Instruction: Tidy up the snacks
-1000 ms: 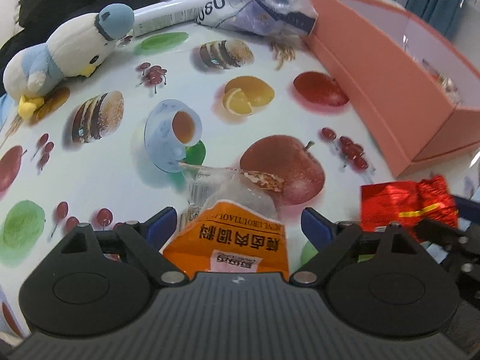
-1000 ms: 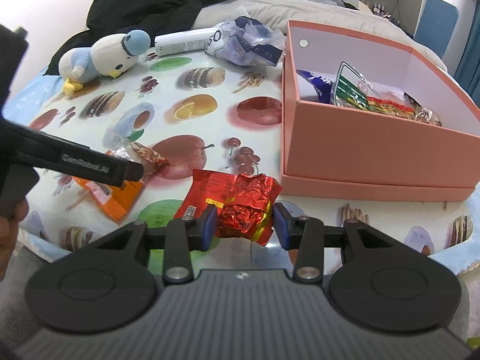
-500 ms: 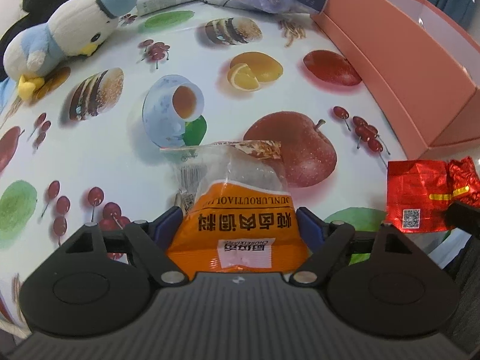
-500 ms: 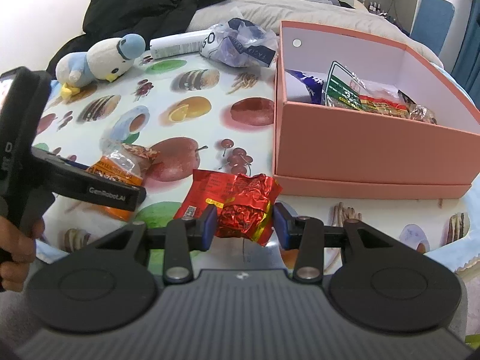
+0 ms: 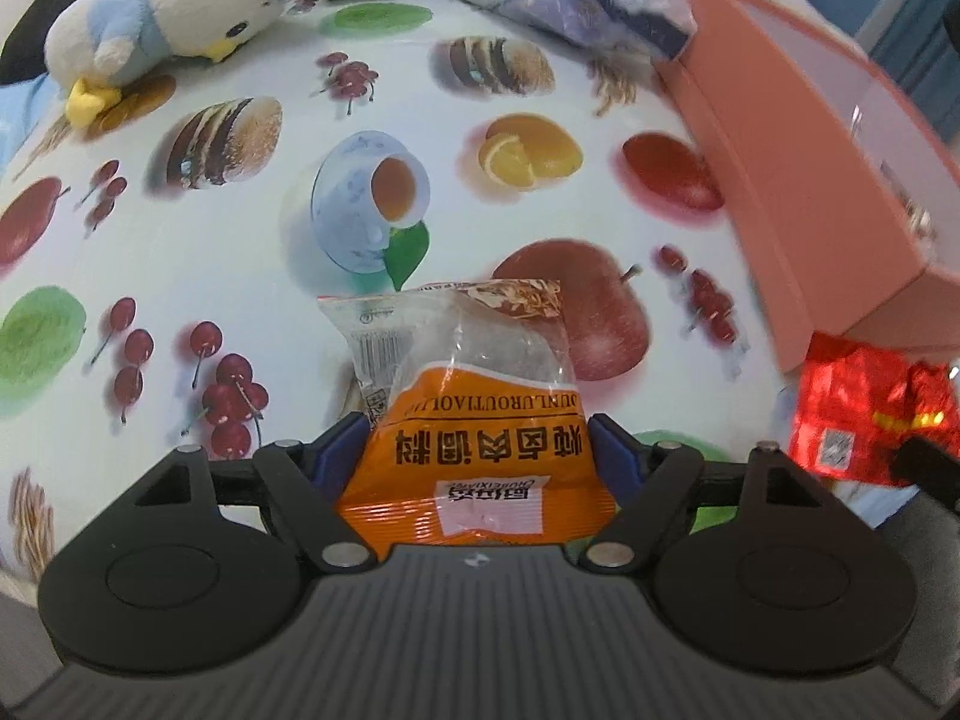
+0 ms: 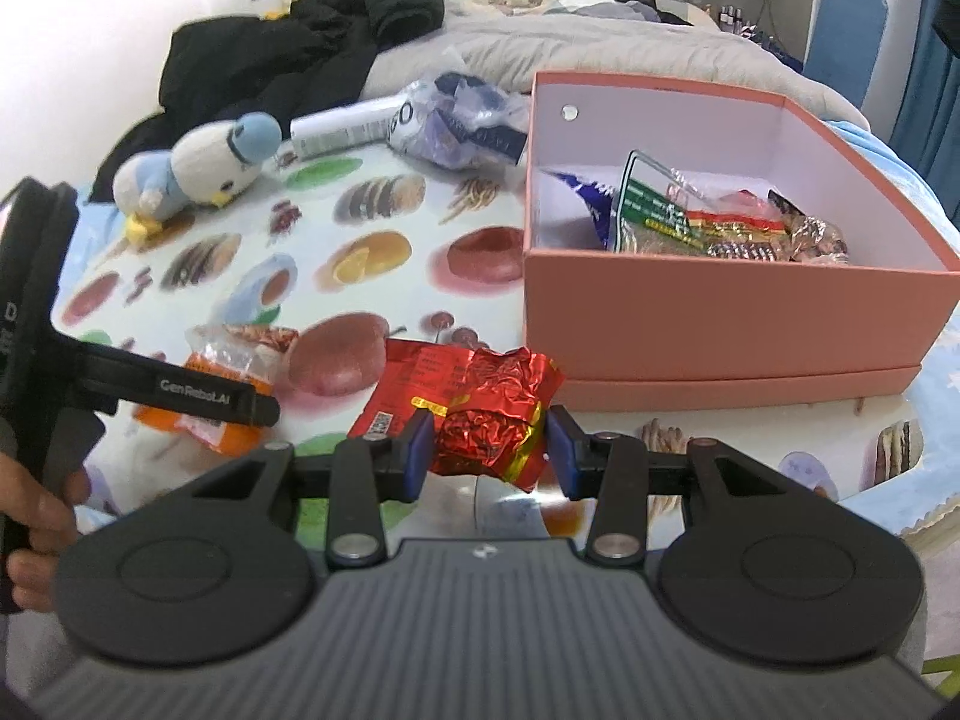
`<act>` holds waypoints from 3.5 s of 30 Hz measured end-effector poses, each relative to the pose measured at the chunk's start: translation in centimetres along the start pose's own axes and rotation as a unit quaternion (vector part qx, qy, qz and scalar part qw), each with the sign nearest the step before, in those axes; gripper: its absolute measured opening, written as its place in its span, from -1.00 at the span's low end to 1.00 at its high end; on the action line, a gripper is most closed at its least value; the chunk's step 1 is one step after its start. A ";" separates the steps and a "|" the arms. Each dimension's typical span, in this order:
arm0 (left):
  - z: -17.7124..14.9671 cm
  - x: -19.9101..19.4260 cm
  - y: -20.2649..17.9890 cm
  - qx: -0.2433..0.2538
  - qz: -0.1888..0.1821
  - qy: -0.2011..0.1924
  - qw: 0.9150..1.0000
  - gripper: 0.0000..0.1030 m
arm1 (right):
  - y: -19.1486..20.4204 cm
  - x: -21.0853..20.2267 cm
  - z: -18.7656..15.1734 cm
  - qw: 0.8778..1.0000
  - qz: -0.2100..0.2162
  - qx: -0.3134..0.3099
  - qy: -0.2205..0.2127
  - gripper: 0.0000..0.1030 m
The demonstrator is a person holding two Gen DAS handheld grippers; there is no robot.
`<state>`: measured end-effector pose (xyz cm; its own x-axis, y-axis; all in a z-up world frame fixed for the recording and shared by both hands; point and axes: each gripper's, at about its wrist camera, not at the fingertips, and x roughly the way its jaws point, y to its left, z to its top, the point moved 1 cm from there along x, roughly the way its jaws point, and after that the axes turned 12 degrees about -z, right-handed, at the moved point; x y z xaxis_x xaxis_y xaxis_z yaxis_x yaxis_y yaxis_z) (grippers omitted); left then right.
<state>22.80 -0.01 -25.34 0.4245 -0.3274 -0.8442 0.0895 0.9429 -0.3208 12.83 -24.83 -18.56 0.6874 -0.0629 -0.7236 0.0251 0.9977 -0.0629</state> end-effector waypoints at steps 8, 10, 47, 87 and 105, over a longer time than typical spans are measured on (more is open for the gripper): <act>0.8 -3.6 -3.0 -0.004 -0.029 -0.024 0.999 0.59 | -1.7 -2.3 1.2 1.000 -0.005 0.014 -0.016 -0.16; 1.0 -4.7 -4.1 0.004 -0.037 -0.033 0.999 0.59 | -2.4 -3.1 1.6 0.999 -0.005 0.022 -0.024 -0.16; 14.5 0.2 -23.7 0.132 -0.147 -0.044 0.979 0.59 | -15.7 0.9 10.9 0.989 -0.054 0.121 -0.063 -0.15; 14.2 -7.1 -25.3 0.163 -0.150 -0.110 0.969 0.81 | -17.1 -1.5 11.3 0.984 -0.080 0.138 -0.080 0.22; 3.9 -20.5 -23.3 0.165 -0.181 -0.181 0.953 0.82 | -14.4 -14.8 7.6 0.971 -0.082 0.152 -0.163 0.22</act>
<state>15.49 -15.03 1.15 0.5902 -0.6481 -0.4812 0.5412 0.7600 -0.3599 7.78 -38.04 -1.71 0.8480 -0.2590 -0.4624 0.3327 0.9393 0.0840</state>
